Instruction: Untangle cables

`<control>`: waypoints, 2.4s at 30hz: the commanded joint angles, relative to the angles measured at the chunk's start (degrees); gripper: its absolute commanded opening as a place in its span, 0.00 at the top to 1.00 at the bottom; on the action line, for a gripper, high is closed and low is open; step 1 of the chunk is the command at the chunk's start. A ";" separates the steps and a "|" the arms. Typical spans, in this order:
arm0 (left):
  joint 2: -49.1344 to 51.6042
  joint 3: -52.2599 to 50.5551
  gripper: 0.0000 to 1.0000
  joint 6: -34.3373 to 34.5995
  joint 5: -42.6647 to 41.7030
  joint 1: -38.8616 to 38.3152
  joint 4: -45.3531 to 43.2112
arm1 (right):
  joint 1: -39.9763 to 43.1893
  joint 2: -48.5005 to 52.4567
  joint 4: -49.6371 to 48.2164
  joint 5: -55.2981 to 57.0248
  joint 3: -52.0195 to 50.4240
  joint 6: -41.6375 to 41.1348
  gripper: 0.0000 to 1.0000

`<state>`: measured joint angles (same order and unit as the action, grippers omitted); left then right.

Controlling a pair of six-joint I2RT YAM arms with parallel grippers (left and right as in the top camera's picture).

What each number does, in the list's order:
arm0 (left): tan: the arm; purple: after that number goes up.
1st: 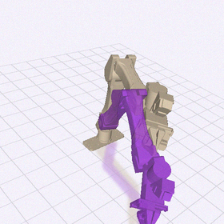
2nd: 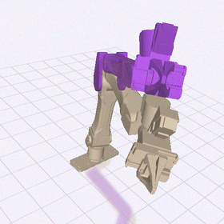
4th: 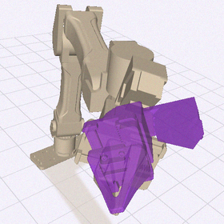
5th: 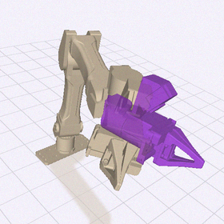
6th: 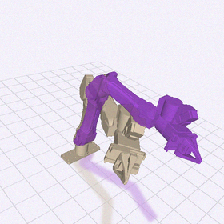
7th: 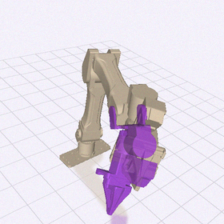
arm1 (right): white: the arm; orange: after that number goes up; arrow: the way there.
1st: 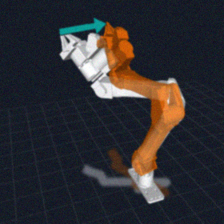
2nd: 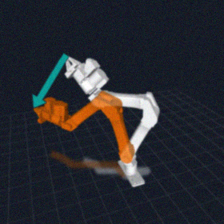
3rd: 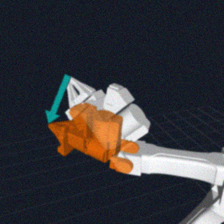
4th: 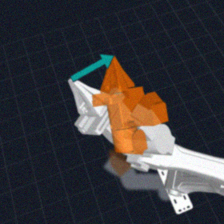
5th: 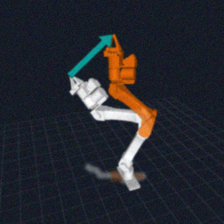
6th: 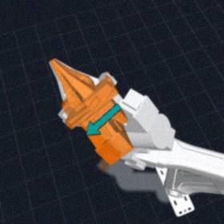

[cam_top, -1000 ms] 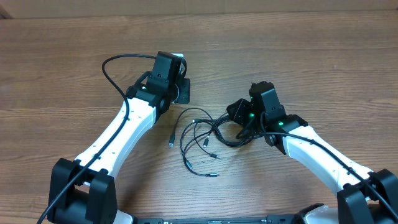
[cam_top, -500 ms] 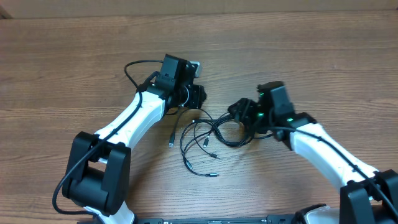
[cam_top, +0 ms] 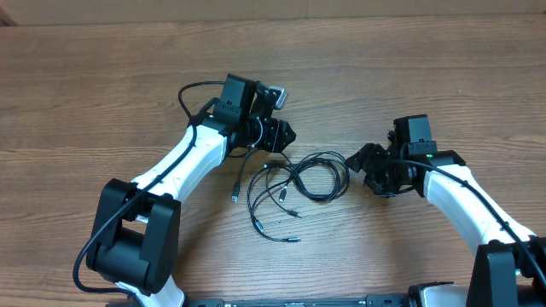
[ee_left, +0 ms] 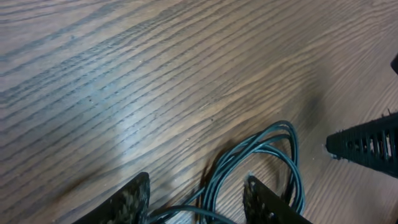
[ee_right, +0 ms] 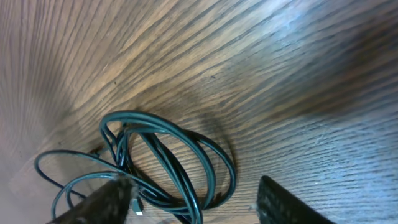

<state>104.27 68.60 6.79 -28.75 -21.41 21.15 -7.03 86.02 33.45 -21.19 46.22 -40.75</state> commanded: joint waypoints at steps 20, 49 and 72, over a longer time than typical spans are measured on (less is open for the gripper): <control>0.35 0.02 0.57 2.49 19.21 -0.35 1.27 | -13.33 9.49 -4.79 -2.47 -0.50 -9.01 0.83; 0.37 0.50 0.43 -10.73 -2.16 -0.44 1.57 | -13.20 9.49 4.94 5.53 6.62 -3.76 0.96; 0.37 0.50 0.32 -16.98 9.97 -0.42 4.39 | -13.00 9.49 -2.54 -22.32 6.58 19.56 0.96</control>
<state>104.27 68.60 -6.37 -20.27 -21.41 25.21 -20.25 95.15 29.69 -45.30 52.45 -20.93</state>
